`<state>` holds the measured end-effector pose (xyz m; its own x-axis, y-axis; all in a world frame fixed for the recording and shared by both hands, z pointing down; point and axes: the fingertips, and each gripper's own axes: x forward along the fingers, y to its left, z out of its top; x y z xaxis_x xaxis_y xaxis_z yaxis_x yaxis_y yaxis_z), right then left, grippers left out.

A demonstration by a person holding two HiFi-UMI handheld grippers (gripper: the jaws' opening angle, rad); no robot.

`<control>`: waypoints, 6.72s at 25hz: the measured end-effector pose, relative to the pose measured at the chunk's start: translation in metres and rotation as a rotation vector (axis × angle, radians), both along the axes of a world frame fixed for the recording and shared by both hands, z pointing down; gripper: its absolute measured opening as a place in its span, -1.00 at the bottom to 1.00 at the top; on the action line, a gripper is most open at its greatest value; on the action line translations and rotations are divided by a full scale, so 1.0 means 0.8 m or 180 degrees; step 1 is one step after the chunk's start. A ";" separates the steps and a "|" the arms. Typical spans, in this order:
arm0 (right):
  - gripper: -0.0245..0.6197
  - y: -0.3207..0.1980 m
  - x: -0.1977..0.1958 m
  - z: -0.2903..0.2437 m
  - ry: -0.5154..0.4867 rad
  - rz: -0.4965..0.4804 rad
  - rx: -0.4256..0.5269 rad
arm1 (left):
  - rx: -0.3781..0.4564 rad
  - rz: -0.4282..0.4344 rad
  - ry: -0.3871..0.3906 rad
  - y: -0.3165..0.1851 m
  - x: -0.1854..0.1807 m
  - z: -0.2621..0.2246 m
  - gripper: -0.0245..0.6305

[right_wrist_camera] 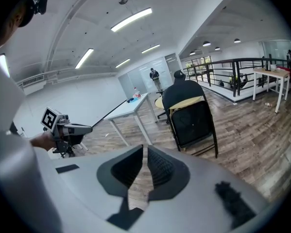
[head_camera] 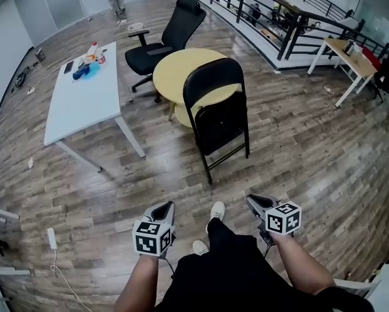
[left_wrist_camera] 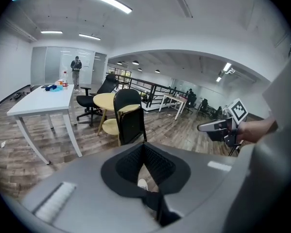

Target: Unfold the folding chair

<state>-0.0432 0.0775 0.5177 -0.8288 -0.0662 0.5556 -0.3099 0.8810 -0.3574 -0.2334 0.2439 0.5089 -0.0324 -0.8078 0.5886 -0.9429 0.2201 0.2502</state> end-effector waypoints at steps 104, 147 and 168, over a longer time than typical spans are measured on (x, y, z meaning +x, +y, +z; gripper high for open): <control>-0.82 -0.399 -0.137 0.040 -0.0354 0.2189 -0.0192 | -0.0383 0.1453 -0.0921 -0.719 -0.368 0.006 -0.71; -0.82 -0.289 -0.067 0.073 -0.0200 0.3176 -0.0263 | -0.1152 0.1755 -0.0621 -0.811 -0.348 0.109 -0.41; -0.82 -0.302 -0.021 0.076 -0.0364 0.2626 -0.0348 | -0.1105 0.1673 -0.0889 -0.753 -0.162 0.050 -0.45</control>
<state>-0.0603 -0.1644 0.5784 -0.5898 -0.6265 0.5095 -0.7963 0.3463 -0.4961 -0.3627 -0.3586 0.5491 0.1241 -0.5239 0.8427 -0.9652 -0.2607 -0.0200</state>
